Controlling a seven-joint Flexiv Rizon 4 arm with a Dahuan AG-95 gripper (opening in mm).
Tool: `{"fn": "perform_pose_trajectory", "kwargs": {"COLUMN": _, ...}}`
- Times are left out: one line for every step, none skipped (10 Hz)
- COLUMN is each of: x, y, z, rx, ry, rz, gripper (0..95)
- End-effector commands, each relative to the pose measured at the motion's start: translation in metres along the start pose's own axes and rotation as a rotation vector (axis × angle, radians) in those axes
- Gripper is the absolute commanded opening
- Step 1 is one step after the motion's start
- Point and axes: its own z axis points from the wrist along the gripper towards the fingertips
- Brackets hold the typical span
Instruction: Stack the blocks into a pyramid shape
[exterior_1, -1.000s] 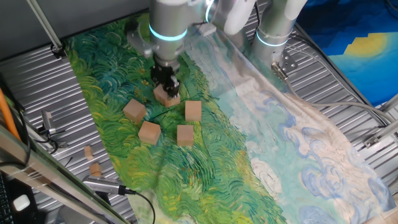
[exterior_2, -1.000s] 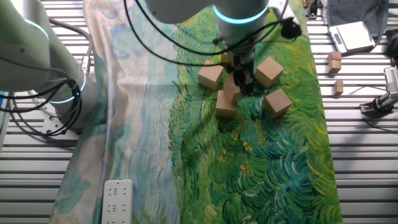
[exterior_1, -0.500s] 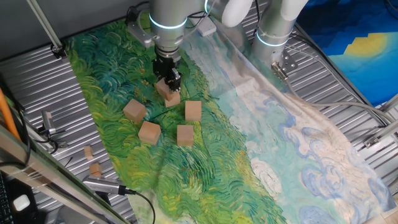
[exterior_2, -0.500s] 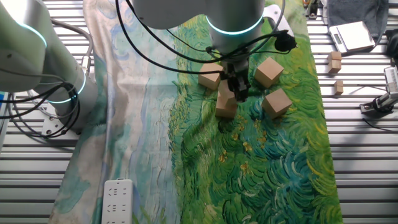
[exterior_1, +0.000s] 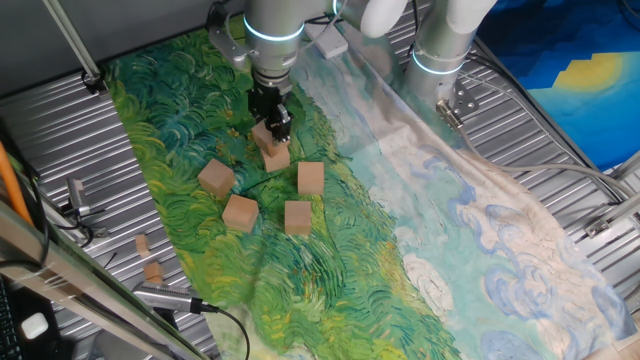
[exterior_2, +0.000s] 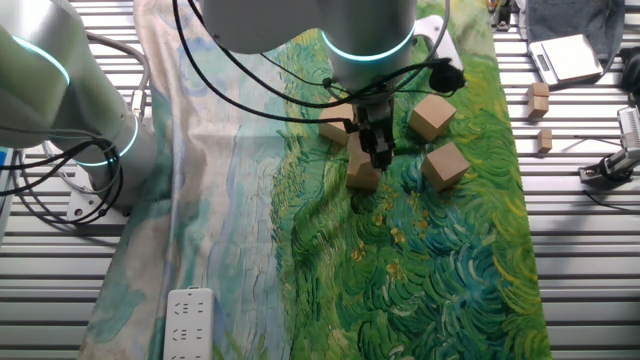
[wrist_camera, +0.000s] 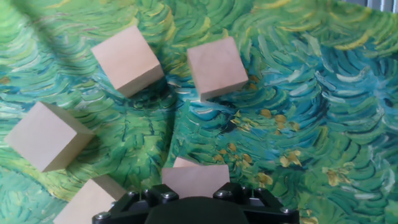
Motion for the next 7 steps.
{"fn": "perform_pose_trajectory", "kwargs": {"x": -0.0005, "y": -0.0013, "z": 0.0057, "rx": 0.002, "ry": -0.005, "rz": 0.023, "gripper": 0.0}}
{"fn": "perform_pose_trajectory", "kwargs": {"x": 0.0000, "y": -0.0016, "z": 0.0087, "rx": 0.003, "ry": -0.009, "rz": 0.026, "gripper": 0.0}}
{"fn": "perform_pose_trajectory", "kwargs": {"x": 0.0002, "y": -0.0017, "z": 0.0104, "rx": 0.004, "ry": -0.012, "rz": 0.027, "gripper": 0.0}}
{"fn": "perform_pose_trajectory", "kwargs": {"x": 0.0005, "y": -0.0018, "z": 0.0118, "rx": 0.006, "ry": -0.013, "rz": 0.026, "gripper": 0.0}}
{"fn": "perform_pose_trajectory", "kwargs": {"x": 0.0006, "y": -0.0018, "z": 0.0122, "rx": 0.006, "ry": -0.014, "rz": 0.024, "gripper": 0.0}}
{"fn": "perform_pose_trajectory", "kwargs": {"x": 0.0007, "y": -0.0020, "z": 0.0121, "rx": 0.008, "ry": -0.015, "rz": 0.018, "gripper": 0.0}}
{"fn": "perform_pose_trajectory", "kwargs": {"x": 0.0007, "y": -0.0020, "z": 0.0121, "rx": 0.008, "ry": -0.016, "rz": 0.012, "gripper": 0.0}}
